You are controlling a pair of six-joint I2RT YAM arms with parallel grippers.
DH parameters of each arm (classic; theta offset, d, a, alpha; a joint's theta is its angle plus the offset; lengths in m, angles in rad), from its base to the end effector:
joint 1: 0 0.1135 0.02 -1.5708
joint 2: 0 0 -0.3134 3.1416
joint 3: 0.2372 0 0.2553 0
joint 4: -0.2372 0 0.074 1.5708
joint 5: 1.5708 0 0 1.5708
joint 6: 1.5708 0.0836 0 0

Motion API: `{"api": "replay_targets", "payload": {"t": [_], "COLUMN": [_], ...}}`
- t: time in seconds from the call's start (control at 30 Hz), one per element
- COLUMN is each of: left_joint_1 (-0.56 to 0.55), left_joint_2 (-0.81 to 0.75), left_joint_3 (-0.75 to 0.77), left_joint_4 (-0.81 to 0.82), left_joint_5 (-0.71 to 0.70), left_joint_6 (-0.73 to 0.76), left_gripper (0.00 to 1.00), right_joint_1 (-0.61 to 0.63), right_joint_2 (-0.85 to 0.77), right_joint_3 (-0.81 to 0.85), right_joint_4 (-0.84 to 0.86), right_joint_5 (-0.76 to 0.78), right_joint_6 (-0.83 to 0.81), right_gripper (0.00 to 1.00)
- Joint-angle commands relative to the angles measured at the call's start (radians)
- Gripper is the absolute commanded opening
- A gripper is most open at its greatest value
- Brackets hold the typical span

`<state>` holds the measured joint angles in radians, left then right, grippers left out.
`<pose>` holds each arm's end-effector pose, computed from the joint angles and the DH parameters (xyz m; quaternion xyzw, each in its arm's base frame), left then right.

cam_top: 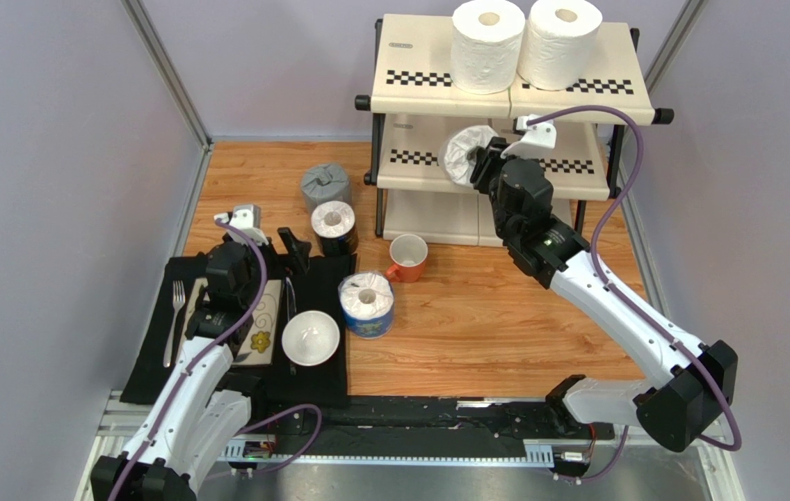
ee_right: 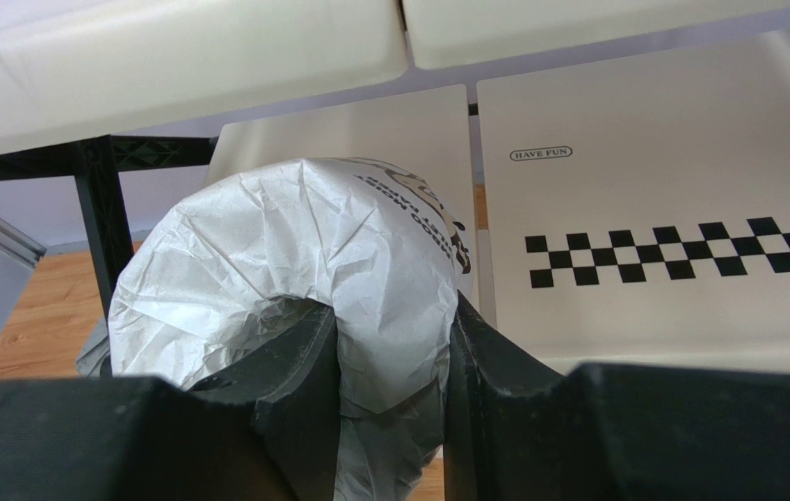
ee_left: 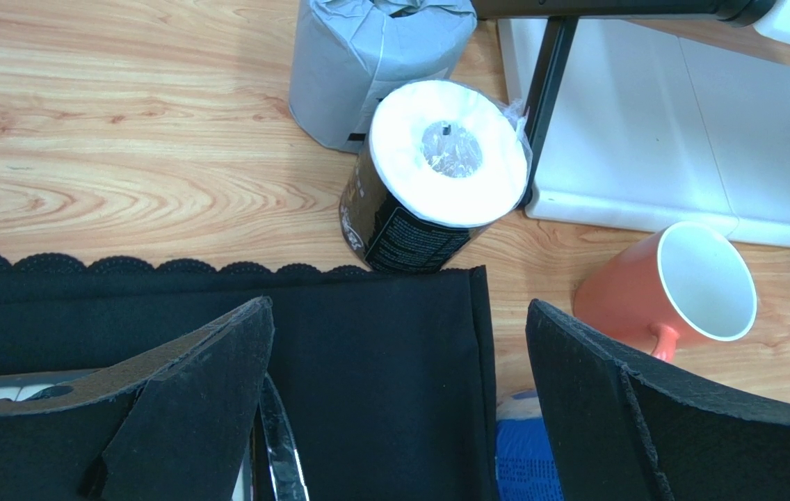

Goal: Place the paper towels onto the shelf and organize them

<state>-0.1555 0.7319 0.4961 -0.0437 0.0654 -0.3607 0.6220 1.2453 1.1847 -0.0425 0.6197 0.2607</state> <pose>0.1903 -0.0354 0.2799 -0.0622 0.7961 -0.1788 0.5748 0.2822 0.1426 0.4407 0.0738 0.7324 0.0677 0.6734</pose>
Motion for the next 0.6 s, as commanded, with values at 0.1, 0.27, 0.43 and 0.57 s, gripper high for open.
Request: {"api": "replay_targets", "payload": {"t": [0.1,0.27,0.43,0.57], "left_joint_1": [-0.001,-0.001,-0.001,-0.001], "left_joint_2": [-0.009,-0.008,-0.009,-0.009], "left_joint_3": [-0.01,-0.01,-0.01,-0.01], "left_joint_4": [0.018,0.019,0.018,0.018], "left_joint_5": [-0.009,-0.009,-0.01,-0.012], "left_joint_6": [0.006,0.008,0.009,0.009], "left_gripper": [0.99,0.99,0.99,0.99], "right_joint_1": [-0.03,-0.036,-0.042,-0.05], "right_joint_2": [0.049,0.106,0.135,0.157], "right_joint_3": [0.049,0.073,0.095,0.118], "right_joint_4": [0.136,0.151,0.159,0.139], "right_joint_5": [0.005,0.002,0.005,0.002], "right_joint_6": [-0.009,-0.018,-0.031,-0.031], "right_gripper": [0.18,0.17,0.18,0.19]}}
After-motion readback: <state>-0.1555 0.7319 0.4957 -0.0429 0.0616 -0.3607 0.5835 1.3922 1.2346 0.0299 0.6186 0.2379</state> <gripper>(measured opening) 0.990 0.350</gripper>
